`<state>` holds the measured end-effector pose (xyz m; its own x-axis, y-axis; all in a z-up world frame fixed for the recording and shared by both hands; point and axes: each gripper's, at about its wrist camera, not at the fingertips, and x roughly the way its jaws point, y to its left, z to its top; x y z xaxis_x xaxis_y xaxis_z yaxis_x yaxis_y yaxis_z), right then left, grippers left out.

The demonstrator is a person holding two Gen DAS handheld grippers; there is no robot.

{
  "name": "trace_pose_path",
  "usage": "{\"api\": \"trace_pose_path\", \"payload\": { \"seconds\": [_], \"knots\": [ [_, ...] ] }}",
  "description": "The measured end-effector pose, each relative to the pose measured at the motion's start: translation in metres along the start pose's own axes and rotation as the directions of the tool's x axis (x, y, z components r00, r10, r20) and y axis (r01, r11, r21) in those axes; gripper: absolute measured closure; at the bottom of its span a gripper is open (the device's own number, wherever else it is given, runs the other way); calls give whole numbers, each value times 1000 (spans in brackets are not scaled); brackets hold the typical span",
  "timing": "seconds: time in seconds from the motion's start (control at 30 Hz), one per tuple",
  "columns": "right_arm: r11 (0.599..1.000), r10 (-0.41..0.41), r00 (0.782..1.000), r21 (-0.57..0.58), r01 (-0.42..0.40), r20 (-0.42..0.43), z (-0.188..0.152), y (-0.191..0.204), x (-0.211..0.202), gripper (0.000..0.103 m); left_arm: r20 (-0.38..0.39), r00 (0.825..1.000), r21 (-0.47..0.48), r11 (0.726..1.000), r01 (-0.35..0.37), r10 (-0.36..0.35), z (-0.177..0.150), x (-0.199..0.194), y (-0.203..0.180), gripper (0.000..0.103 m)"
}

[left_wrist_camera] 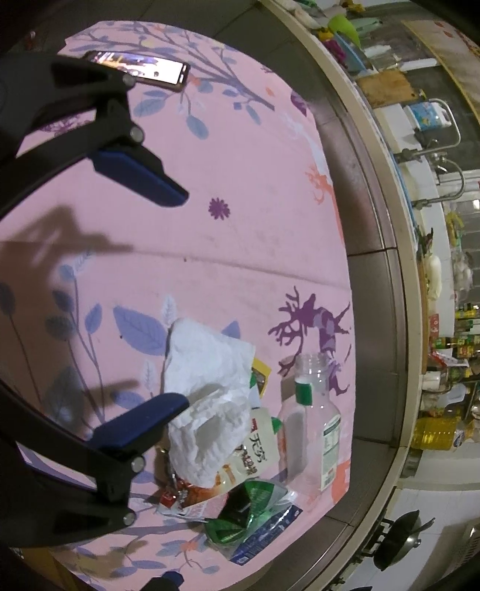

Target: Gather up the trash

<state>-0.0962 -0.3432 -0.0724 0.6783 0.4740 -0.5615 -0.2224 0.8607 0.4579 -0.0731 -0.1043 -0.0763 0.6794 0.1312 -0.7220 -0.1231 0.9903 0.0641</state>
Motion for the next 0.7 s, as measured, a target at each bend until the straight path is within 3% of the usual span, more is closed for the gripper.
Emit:
{"api": "trace_pose_path", "payload": {
  "seconds": [0.17, 0.3, 0.5, 0.6, 0.7],
  "knots": [
    [1000, 0, 1000, 1, 0, -1, 0, 1, 0, 25, -4, 1000, 0, 1000, -14, 14, -1, 0, 2, 6],
    [1000, 1, 1000, 1, -1, 0, 0, -1, 1, 25, -8, 999, -11, 999, 39, -39, -3, 3, 17, 6],
    [1000, 5, 1000, -4, -5, -12, -2, 0, 5, 25, 15, 996, -12, 996, -93, 93, -10, 11, 39, 6],
    [1000, 10, 1000, -11, -10, -25, -4, 2, 10, 25, -1, 1000, -18, 1000, 3, -3, -13, 14, 51, 13],
    [1000, 20, 999, -22, -20, -37, -5, 3, 14, 27, -13, 1000, -34, 999, 7, -7, -12, 15, 53, 20]
  ]
}}
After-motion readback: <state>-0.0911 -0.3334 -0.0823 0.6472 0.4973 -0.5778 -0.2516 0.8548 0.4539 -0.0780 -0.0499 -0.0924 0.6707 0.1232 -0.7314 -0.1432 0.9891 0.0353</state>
